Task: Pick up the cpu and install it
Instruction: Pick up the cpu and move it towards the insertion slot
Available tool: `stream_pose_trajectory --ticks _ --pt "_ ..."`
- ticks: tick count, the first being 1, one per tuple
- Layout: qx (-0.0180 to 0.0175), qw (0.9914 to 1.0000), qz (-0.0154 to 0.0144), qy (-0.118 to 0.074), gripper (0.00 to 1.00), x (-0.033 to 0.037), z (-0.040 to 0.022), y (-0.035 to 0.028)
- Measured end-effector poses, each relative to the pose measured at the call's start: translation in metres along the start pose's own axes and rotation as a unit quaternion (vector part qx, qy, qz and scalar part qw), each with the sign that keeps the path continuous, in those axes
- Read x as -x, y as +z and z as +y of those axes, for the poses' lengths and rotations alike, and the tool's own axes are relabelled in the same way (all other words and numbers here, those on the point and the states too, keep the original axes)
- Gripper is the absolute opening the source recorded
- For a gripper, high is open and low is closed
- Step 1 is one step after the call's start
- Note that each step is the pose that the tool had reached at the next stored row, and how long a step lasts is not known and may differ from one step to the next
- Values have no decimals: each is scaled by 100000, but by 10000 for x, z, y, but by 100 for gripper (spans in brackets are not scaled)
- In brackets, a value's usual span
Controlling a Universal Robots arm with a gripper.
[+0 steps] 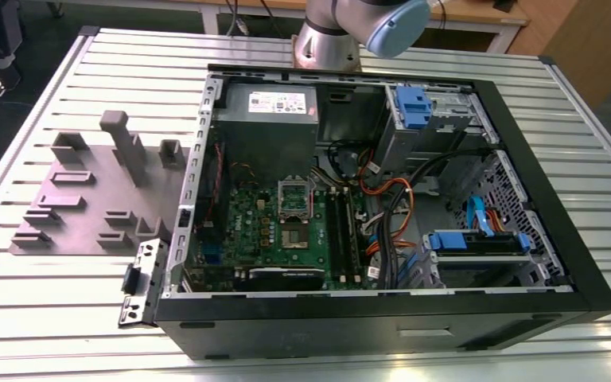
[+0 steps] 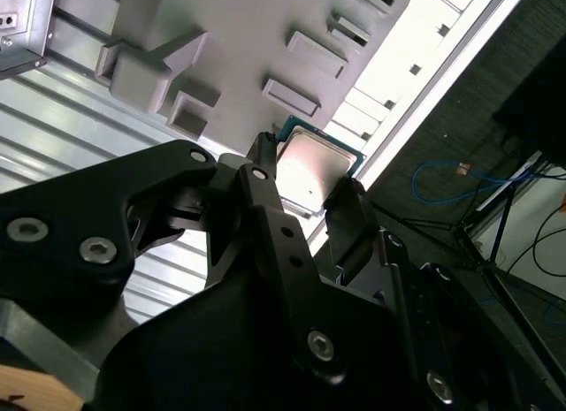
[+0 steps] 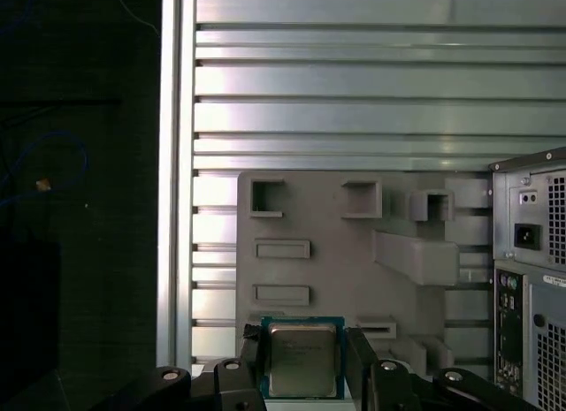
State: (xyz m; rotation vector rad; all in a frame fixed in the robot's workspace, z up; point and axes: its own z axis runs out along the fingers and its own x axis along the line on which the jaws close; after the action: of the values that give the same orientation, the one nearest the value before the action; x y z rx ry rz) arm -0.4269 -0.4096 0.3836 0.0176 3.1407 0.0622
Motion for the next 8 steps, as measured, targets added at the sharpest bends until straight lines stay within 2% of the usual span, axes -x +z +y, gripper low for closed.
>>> stream_pose_trajectory --ticks 8 --pt "-2 100000 3 2 47 50 1 0"
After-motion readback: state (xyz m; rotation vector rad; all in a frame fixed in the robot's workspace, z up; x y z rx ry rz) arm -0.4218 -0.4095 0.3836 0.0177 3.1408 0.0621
